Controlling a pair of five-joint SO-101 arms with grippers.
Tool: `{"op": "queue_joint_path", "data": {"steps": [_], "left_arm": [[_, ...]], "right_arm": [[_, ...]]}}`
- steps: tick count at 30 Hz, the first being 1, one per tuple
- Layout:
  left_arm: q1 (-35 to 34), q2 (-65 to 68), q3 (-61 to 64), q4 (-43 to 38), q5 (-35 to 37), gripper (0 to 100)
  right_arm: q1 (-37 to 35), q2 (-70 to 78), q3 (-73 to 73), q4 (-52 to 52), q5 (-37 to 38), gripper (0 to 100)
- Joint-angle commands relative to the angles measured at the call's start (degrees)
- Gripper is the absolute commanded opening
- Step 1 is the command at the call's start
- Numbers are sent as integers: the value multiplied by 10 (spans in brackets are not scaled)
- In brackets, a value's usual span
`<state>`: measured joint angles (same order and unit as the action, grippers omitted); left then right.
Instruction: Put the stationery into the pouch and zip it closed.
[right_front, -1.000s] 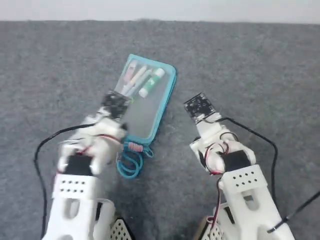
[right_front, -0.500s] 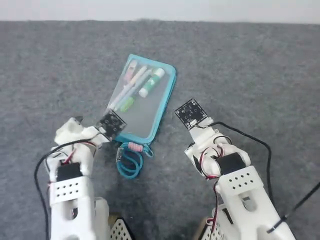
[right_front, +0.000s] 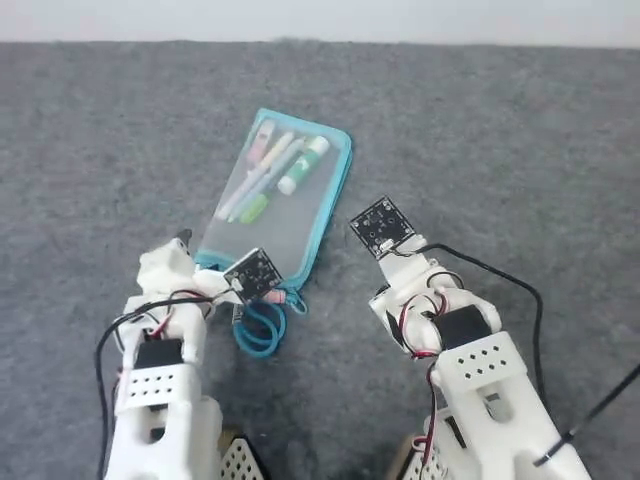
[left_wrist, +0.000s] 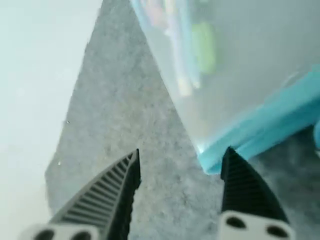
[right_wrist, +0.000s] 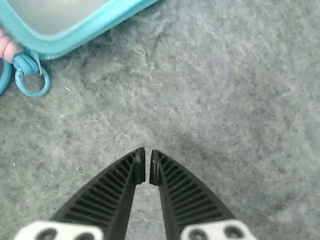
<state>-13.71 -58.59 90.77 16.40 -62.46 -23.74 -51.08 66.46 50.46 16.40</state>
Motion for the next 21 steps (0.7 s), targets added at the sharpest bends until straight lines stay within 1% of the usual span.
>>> {"op": "queue_joint_path", "data": {"steps": [1, 3, 10, 12, 13, 14, 16, 18, 19, 21], "left_arm": [[4, 5, 16, -62, -25, 250], [4, 5, 29, -73, -25, 250], [-3, 2, 37, -71, -21, 248], [-5, -1, 27, -55, 23, 246], [-4, -1, 6, -33, 62, 246], [-4, -1, -24, 9, 110, 246], [-6, 3, -113, 127, 205, 242], [-7, 4, -207, 254, 278, 227], [-7, 5, -247, 302, 312, 221], [-20, 7, -302, 363, 408, 217]], "right_arm": [[-5, -18, -3, 0, -2, 17], [-5, -18, -3, 0, -4, 17], [-2, -18, -2, 0, -4, 17], [-1, -18, -2, 0, -4, 17], [-1, -18, -2, 0, -5, 17], [-1, -18, -2, 0, -6, 17], [-1, -18, -2, 0, -6, 17], [-4, -18, -4, 0, -11, 17], [-6, -18, -6, 0, -24, 17], [-15, -15, -16, -4, -40, 17]]}}
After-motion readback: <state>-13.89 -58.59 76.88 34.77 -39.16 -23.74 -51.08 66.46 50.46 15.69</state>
